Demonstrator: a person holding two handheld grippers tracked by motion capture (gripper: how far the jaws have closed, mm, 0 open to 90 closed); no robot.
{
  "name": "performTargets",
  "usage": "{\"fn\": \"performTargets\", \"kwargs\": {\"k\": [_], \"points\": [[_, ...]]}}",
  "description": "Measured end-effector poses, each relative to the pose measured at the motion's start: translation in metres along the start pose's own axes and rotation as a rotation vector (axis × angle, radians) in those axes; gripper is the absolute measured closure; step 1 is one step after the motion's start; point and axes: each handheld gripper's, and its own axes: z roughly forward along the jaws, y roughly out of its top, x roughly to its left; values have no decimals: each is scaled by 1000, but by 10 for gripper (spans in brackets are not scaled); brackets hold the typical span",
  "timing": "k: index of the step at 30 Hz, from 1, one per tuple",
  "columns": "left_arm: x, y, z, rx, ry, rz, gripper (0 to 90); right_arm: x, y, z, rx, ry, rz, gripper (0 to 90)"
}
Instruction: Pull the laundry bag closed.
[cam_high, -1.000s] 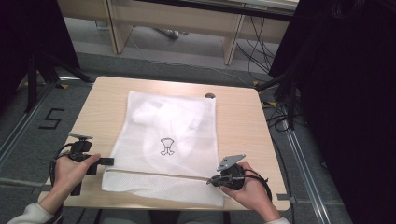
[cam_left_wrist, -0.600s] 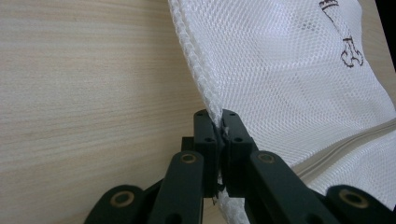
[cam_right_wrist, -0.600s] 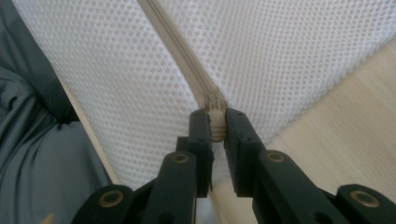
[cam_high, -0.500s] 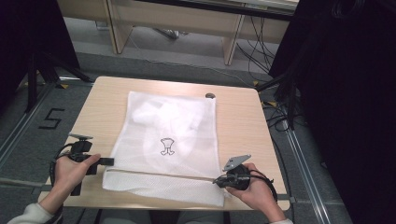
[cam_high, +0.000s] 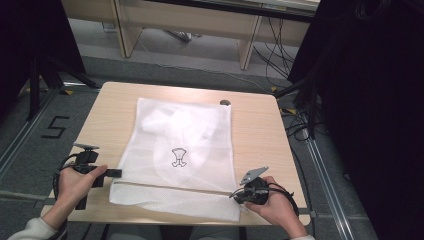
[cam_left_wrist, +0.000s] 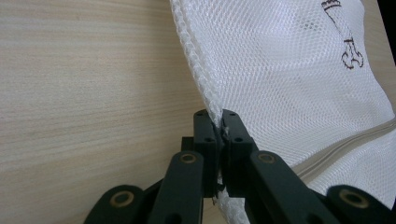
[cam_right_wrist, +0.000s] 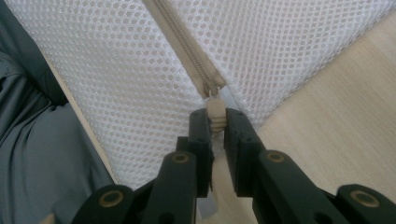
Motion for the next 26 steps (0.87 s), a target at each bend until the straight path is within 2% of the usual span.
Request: {"fn": "performTargets", "kwargs": {"k": [5, 8, 9, 10, 11, 12, 13, 14, 17, 18, 19, 20, 21, 22, 25, 26], "points": [[0, 0, 0, 3, -1, 3, 858, 0, -2, 1, 15, 10, 16, 823], [1, 0, 1, 14, 6, 13, 851, -2, -2, 2, 7, 9, -12, 821], [1, -1, 2, 7, 8, 13, 839, 0, -2, 1, 13, 8, 14, 816], [1, -1, 1, -8, 16, 15, 815, 0, -2, 0, 1, 4, 13, 778], [2, -1, 0, -23, 25, 23, 772, -2, -2, -2, -36, 7, 20, 720], [3, -2, -3, -30, 34, 37, 690, -3, -3, -7, -150, 26, 94, 633], [2, -2, -5, -60, 34, 30, 639, -5, -3, -9, -189, -5, 85, 632], [1, -3, -7, -88, 30, 38, 639, -5, -3, -9, -189, -5, 85, 632], [-2, -9, -10, -161, 23, 95, 481, -10, -2, -14, -280, -111, 103, 604], [-3, -11, -12, -177, 28, 114, 464, -12, -2, -14, -298, -133, 120, 602], [-4, -13, -13, -189, 34, 145, 441, -13, -2, -16, -298, -135, 124, 603], [-6, -14, -14, -204, 43, 168, 419, -14, -3, -14, -326, -169, 141, 605], [-7, -15, -16, -222, 54, 185, 403, -15, -4, -17, -292, -165, 149, 606], [-7, -16, -16, -241, 64, 207, 385, -15, -4, -17, -283, -168, 173, 607], [-7, -16, -19, -261, 78, 242, 337, -17, -6, -15, -279, -179, 187, 606], [-8, -16, -19, -270, 80, 251, 326, -17, -6, -13, -294, -183, 198, 605]]}}
